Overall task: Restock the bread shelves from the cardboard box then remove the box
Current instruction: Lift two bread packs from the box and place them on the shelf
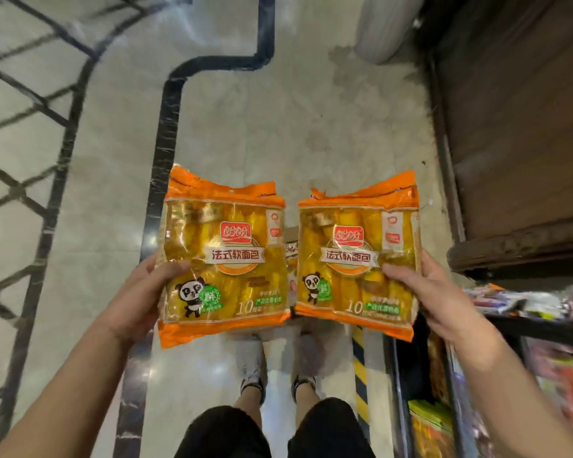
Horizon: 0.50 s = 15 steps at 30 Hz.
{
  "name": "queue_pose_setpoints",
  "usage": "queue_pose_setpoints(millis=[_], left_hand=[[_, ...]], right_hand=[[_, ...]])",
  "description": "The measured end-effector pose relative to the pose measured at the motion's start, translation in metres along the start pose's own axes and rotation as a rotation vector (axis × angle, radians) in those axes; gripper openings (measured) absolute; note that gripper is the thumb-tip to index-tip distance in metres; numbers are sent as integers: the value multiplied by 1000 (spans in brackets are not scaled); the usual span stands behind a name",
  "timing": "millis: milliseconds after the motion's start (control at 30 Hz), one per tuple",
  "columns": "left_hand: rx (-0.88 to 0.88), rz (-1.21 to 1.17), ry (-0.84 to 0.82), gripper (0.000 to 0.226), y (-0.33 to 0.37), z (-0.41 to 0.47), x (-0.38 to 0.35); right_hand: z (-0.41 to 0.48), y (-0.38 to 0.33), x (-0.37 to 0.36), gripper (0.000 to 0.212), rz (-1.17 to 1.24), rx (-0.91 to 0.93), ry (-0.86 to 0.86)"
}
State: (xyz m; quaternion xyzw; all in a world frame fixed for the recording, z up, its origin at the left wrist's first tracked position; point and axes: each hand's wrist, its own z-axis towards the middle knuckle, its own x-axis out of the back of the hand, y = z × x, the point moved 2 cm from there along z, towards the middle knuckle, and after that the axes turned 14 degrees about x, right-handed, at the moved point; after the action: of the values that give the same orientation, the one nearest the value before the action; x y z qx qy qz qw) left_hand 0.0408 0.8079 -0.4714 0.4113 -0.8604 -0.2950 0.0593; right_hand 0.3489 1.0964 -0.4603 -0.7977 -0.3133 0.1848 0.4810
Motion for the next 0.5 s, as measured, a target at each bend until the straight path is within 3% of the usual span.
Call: queue_pose_setpoints(millis=[100, 333, 500], left_hand=[[-49, -69, -86, 54, 28, -43, -12], [-137, -19, -178, 52, 54, -115, -44], [14, -110, -175, 42, 54, -124, -57]], right_hand=[[-37, -42, 4, 59, 65, 84, 14], [-101, -86, 31, 45, 241, 197, 61], [-117, -76, 51, 50, 367, 185, 120]])
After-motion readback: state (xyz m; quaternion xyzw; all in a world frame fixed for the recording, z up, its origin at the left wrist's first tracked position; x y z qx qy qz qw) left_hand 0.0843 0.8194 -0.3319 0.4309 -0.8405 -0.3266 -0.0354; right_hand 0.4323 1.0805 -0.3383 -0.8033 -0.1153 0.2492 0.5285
